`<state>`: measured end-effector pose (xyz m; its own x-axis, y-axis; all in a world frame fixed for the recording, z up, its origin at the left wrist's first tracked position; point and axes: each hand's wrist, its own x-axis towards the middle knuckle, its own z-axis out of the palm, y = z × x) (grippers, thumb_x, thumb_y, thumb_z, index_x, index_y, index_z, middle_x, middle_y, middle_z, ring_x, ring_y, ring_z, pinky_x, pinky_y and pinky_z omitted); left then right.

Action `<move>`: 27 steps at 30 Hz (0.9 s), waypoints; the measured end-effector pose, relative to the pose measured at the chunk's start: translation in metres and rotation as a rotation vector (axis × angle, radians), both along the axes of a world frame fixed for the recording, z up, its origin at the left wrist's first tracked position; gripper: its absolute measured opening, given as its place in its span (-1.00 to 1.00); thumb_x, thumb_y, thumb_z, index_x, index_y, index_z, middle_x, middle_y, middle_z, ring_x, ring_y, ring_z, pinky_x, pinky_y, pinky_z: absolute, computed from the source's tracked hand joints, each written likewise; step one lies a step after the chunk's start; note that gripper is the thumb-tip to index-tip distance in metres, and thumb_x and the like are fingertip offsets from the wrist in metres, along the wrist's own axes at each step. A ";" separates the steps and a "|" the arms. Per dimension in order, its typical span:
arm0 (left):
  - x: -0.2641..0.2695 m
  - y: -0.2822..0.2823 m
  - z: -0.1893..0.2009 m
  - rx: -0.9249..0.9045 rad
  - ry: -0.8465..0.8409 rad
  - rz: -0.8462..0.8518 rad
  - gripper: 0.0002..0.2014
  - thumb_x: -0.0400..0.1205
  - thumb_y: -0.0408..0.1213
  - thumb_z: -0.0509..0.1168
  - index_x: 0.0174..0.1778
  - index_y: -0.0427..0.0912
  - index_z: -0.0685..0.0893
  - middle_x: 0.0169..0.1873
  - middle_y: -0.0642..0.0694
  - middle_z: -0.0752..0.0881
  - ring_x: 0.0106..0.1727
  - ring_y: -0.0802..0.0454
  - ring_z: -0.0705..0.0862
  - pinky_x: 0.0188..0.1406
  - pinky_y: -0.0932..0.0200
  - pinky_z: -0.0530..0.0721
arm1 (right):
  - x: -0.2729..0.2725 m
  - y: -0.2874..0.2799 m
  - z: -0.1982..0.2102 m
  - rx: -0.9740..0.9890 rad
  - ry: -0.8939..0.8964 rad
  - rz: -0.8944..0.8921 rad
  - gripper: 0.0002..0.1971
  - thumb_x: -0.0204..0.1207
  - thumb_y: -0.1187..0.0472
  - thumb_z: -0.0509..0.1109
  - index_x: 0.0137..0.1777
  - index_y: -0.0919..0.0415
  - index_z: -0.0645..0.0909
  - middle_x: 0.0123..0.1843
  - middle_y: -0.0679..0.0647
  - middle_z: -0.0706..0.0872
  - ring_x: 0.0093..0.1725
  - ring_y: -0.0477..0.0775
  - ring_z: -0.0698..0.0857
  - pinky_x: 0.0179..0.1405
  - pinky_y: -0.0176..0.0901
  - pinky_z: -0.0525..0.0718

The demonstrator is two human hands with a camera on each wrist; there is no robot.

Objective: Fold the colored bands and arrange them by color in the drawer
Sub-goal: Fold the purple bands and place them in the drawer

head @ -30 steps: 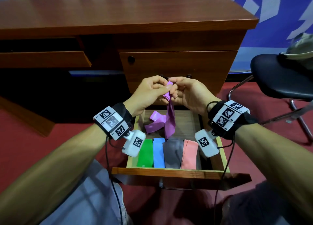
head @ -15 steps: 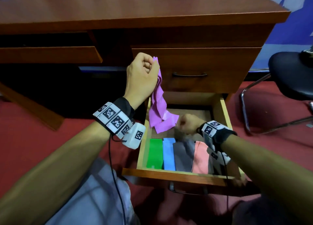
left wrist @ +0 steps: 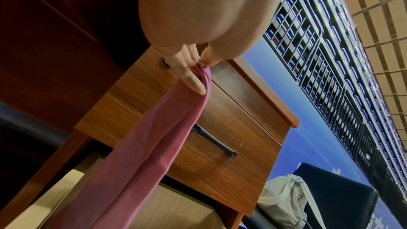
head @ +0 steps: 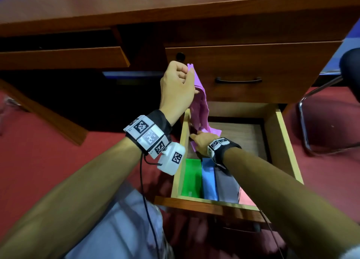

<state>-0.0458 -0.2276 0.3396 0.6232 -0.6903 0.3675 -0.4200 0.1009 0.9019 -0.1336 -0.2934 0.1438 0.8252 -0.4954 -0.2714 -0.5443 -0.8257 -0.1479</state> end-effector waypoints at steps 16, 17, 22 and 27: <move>0.000 -0.006 -0.004 0.071 -0.024 -0.072 -0.83 0.74 -0.23 0.33 -0.11 -0.22 0.58 -0.36 -0.36 0.64 -0.42 -0.24 0.79 -0.63 0.35 0.56 | -0.038 0.001 0.049 0.259 -0.286 -0.165 -0.85 0.40 0.30 0.42 -0.04 0.19 0.68 -0.08 0.16 0.74 -0.11 0.19 0.67 -0.20 -0.16 0.54; -0.001 -0.006 -0.002 0.078 -0.019 -0.075 -0.83 0.74 -0.22 0.34 -0.12 -0.21 0.58 -0.36 -0.30 0.63 -0.44 -0.22 0.78 -0.64 0.33 0.55 | -0.045 -0.002 0.059 0.295 -0.330 -0.215 -0.91 0.37 0.31 0.43 -0.15 0.14 0.70 -0.17 0.12 0.75 -0.19 0.15 0.67 -0.26 -0.21 0.52; -0.007 -0.006 0.001 0.075 -0.027 -0.075 -0.82 0.75 -0.17 0.33 -0.12 -0.14 0.56 -0.41 -0.14 0.63 -0.50 -0.03 0.73 -0.65 0.16 0.60 | -0.080 -0.019 0.096 0.519 -0.704 -0.574 -0.84 0.28 0.37 0.41 -0.44 0.10 0.66 -0.38 0.10 0.77 -0.45 0.08 0.68 -0.37 -0.14 0.72; -0.011 -0.005 0.007 -0.069 0.110 -0.031 -0.84 0.76 -0.25 0.31 -0.12 -0.12 0.51 -0.39 -0.10 0.61 -0.59 0.11 0.64 -0.69 0.22 0.55 | -0.114 -0.023 0.117 0.695 -0.875 -0.700 -0.77 0.40 0.51 0.33 -0.38 0.21 0.60 -0.36 0.21 0.69 -0.48 0.06 0.60 -0.53 -0.23 0.58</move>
<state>-0.0571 -0.2331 0.3461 0.6410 -0.6854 0.3453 -0.3144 0.1760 0.9328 -0.2478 -0.3166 0.2604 0.4846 -0.8615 -0.1518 -0.3308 -0.0198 -0.9435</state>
